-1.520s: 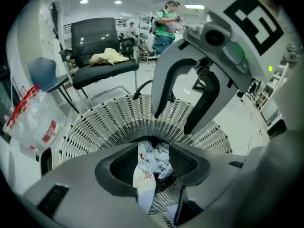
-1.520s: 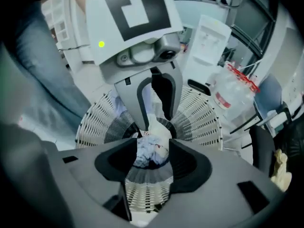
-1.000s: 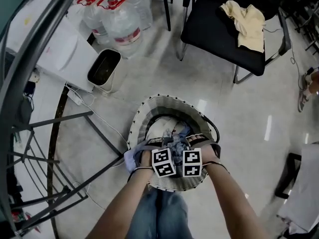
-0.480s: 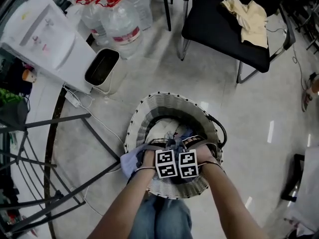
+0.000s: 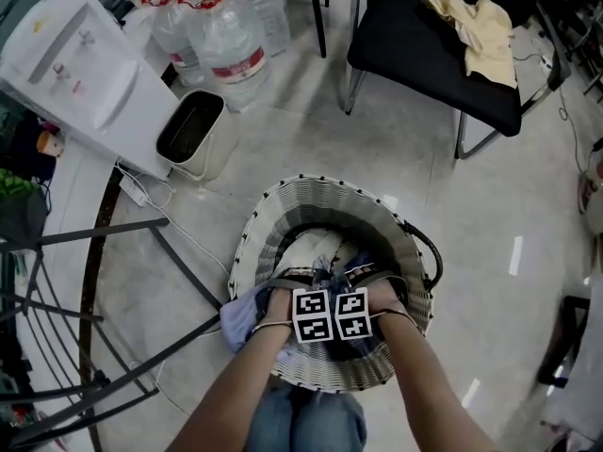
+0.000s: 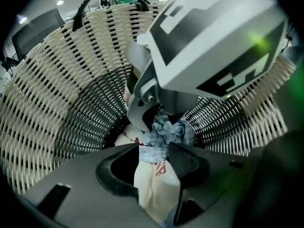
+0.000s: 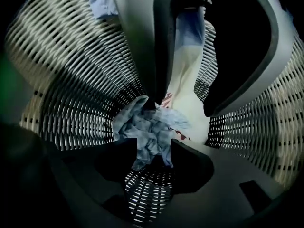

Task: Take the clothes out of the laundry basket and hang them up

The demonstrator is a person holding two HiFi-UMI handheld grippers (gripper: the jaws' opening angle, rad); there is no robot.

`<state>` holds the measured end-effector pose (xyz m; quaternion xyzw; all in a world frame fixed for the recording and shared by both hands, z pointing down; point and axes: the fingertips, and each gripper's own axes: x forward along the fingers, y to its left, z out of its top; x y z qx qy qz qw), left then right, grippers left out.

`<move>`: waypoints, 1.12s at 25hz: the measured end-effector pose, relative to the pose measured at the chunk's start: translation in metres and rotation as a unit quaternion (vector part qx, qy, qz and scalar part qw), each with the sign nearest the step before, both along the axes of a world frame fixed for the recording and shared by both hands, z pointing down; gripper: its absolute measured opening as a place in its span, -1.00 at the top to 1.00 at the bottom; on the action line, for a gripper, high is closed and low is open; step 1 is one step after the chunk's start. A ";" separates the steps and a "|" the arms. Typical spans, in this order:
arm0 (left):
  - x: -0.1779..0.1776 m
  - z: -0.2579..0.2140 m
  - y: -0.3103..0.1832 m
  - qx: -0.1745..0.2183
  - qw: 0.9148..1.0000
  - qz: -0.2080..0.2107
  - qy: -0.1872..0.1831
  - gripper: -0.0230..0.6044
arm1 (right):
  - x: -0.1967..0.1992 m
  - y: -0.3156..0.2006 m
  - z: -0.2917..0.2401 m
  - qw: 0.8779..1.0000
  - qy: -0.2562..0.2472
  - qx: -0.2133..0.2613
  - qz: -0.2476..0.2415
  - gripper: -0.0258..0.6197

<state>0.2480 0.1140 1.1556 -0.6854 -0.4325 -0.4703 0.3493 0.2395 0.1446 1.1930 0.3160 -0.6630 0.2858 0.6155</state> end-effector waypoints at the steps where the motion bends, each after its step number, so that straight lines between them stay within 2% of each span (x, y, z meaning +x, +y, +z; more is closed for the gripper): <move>1: -0.001 0.003 -0.001 0.000 1.000 -0.001 -0.002 0.26 | 0.000 0.000 0.006 1.000 0.000 -0.002 -0.003 0.26; 7: -0.006 0.011 -0.007 0.006 1.000 0.009 -0.005 0.26 | -0.003 0.007 0.040 0.999 0.010 -0.029 -0.023 0.26; 18: -0.003 0.015 -0.004 0.000 1.000 0.021 0.001 0.26 | -0.008 0.015 0.076 0.998 0.024 -0.056 -0.009 0.30; 22: -0.007 0.021 -0.010 0.007 1.000 0.022 -0.004 0.26 | -0.011 0.018 0.081 0.997 0.028 -0.061 -0.031 0.74; 28: -0.014 0.016 -0.011 0.020 0.999 0.036 -0.010 0.26 | -0.010 0.011 0.059 0.999 0.013 -0.043 -0.027 0.81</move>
